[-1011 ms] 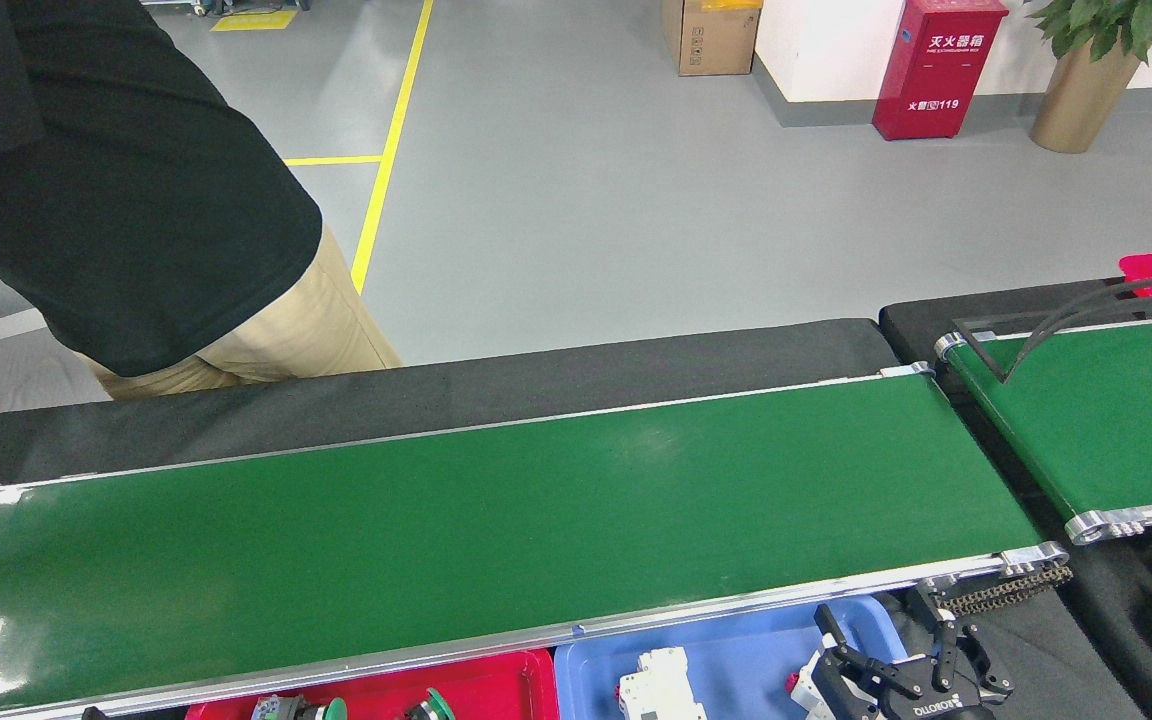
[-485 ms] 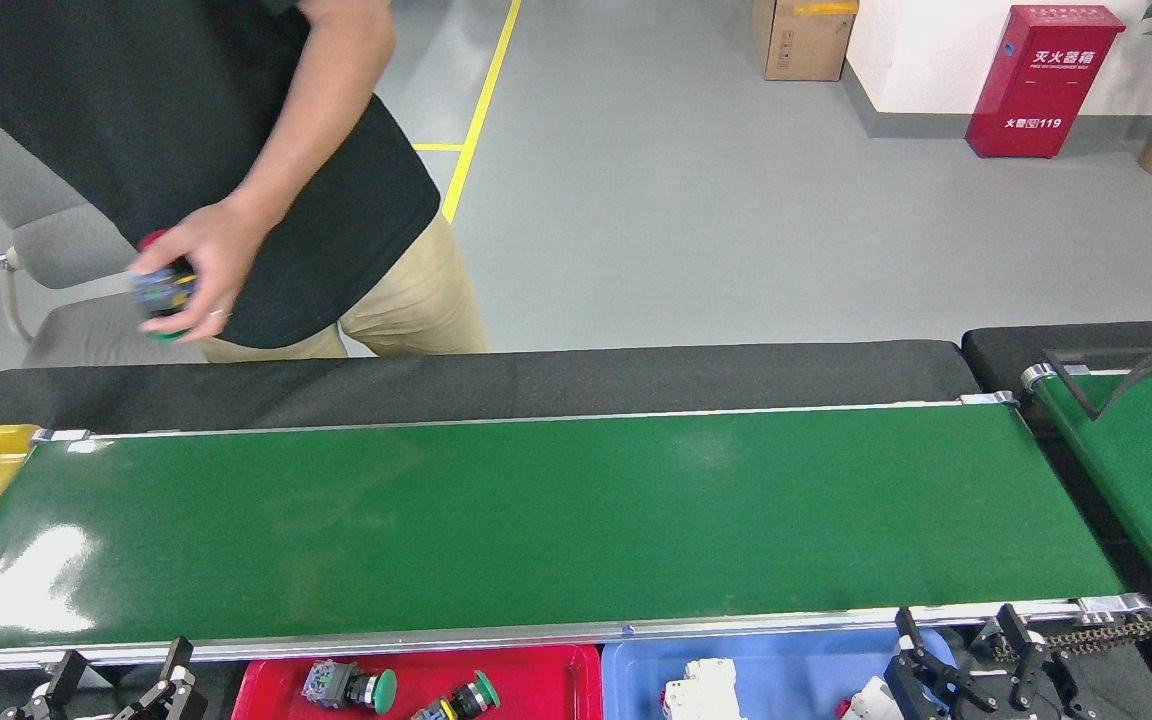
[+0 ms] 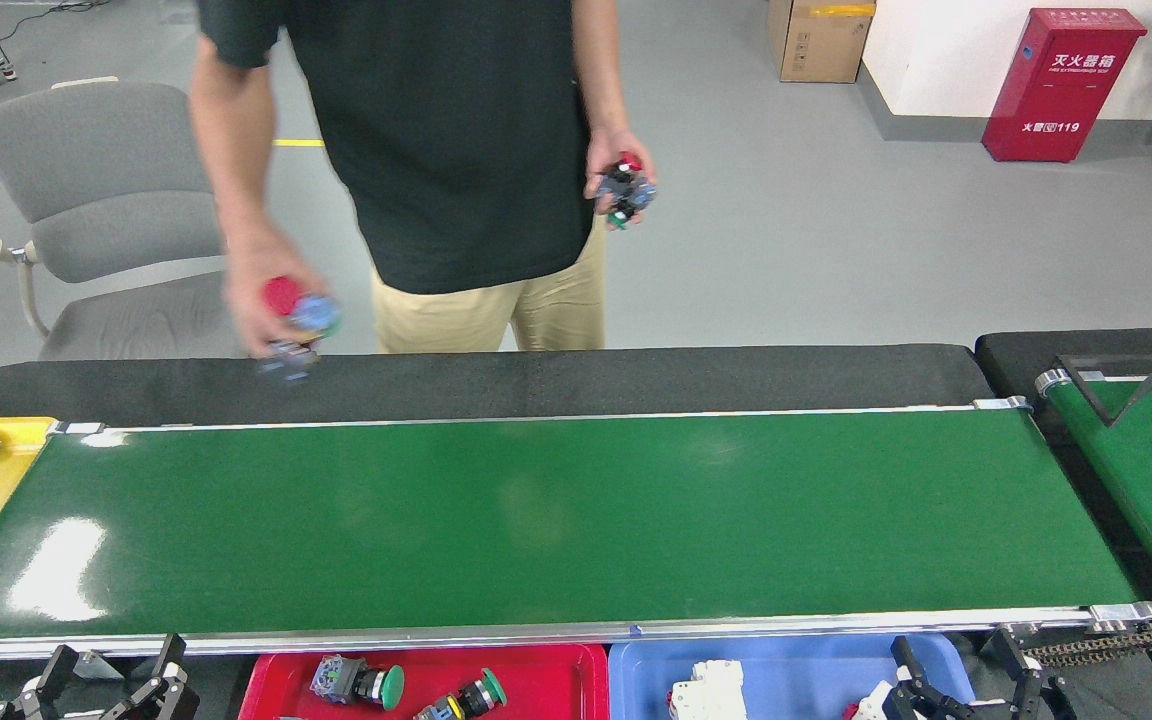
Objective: Pick switch part from conveyor to tray
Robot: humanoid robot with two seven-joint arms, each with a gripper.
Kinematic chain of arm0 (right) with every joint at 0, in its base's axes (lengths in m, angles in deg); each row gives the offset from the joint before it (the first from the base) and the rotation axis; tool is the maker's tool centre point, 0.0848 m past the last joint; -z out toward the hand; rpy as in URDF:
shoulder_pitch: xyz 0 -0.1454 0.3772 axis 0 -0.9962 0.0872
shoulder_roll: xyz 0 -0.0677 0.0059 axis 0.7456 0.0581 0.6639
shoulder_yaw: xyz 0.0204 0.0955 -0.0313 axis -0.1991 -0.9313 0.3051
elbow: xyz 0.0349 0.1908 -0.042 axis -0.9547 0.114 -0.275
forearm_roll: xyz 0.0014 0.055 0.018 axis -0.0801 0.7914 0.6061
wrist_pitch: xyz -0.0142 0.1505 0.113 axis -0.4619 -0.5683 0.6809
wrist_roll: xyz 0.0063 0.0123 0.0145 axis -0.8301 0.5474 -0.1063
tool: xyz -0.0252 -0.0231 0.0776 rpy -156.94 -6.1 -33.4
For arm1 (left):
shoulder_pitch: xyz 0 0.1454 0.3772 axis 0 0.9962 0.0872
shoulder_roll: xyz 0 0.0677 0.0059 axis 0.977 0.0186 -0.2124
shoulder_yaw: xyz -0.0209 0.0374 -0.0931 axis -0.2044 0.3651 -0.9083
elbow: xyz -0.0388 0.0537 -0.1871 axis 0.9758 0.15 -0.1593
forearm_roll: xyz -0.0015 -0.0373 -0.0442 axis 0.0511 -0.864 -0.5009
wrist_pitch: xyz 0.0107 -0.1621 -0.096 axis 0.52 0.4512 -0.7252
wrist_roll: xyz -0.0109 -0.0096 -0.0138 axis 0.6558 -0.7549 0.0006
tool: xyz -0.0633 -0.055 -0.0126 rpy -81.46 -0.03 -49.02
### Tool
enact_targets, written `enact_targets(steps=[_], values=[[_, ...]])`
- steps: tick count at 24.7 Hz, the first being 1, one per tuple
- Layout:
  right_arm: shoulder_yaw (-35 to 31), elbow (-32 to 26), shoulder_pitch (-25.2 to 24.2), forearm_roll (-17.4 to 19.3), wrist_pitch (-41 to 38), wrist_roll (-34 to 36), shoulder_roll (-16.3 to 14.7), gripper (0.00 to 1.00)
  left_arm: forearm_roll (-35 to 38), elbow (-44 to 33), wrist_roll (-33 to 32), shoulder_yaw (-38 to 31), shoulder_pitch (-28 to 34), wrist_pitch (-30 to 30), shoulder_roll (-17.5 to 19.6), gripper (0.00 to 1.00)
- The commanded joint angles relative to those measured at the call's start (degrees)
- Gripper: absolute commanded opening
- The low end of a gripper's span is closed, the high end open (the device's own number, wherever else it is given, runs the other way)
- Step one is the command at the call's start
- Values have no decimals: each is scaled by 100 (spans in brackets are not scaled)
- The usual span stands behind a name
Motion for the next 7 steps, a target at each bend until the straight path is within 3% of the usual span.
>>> enact_targets(steps=[1, 7], values=[[-30, -92, 11, 15, -22, 49, -17, 98, 1, -81, 60, -70, -52, -18, 82, 100], [-74, -92, 55, 15, 21, 58, -8, 98, 1, -46, 60, -106, -70, -18, 100, 100]])
